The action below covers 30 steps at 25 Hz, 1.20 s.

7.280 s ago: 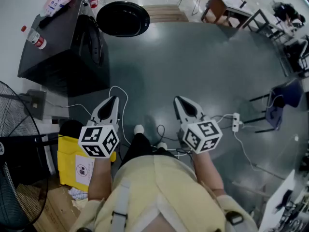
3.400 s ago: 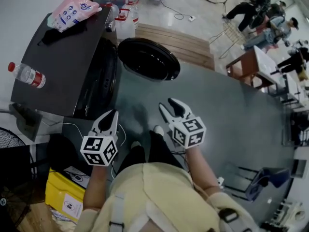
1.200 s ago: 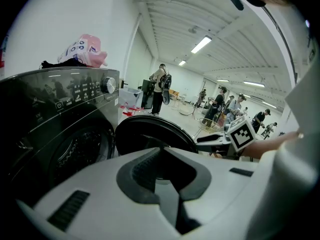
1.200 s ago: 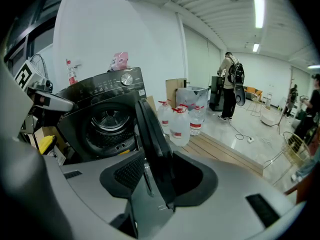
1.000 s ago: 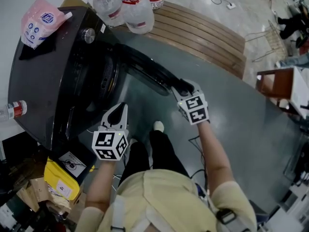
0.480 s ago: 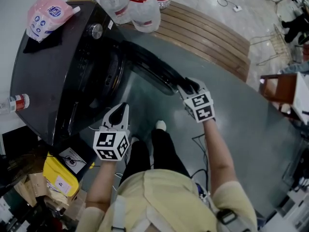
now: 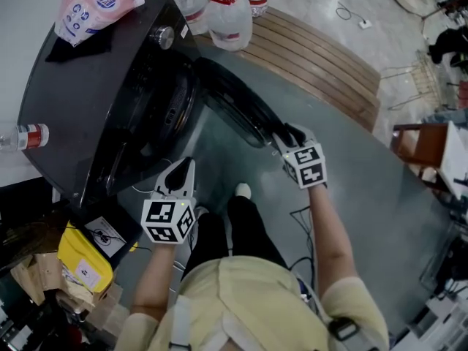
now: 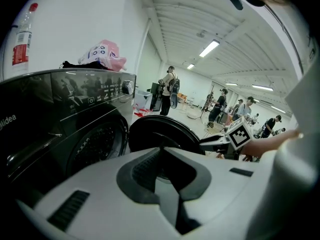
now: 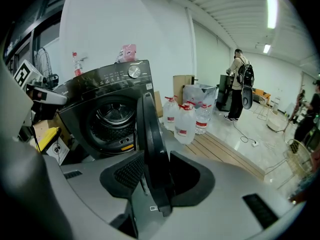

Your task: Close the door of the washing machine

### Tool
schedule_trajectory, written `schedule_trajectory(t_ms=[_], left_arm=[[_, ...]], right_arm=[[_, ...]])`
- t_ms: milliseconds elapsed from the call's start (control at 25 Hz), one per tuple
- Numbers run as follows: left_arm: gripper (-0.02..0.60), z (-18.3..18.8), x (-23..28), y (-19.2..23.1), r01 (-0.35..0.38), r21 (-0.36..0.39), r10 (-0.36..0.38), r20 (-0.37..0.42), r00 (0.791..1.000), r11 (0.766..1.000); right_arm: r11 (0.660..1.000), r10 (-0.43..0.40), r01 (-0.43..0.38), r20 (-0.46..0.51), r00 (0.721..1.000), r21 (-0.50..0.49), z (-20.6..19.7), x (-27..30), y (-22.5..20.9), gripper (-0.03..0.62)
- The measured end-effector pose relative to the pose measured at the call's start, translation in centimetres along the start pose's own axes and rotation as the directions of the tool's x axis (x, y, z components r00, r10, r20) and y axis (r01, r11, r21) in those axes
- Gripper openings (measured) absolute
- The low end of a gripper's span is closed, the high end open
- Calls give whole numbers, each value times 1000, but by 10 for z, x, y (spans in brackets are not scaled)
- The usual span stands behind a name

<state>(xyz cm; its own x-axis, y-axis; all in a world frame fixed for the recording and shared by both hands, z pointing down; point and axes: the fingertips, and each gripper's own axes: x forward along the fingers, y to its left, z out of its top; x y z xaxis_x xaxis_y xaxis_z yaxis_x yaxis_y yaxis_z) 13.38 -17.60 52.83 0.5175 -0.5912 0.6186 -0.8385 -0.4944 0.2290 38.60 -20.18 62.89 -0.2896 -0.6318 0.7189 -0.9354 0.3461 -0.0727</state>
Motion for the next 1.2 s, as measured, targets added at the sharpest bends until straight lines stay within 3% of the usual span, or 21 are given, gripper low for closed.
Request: schedule_trajectory(t_ms=[560,1200], left_arm=[[20,-31,-54,36,-64,-69,66,29,997,996],[20,-62,-107,74,-143,-156,153,54,987,977]], right_arm=[[999,23,-24,-29,999,-28,-8,5,55,150],[994,103,-106,-94,990,-32,-14,17,132,149]])
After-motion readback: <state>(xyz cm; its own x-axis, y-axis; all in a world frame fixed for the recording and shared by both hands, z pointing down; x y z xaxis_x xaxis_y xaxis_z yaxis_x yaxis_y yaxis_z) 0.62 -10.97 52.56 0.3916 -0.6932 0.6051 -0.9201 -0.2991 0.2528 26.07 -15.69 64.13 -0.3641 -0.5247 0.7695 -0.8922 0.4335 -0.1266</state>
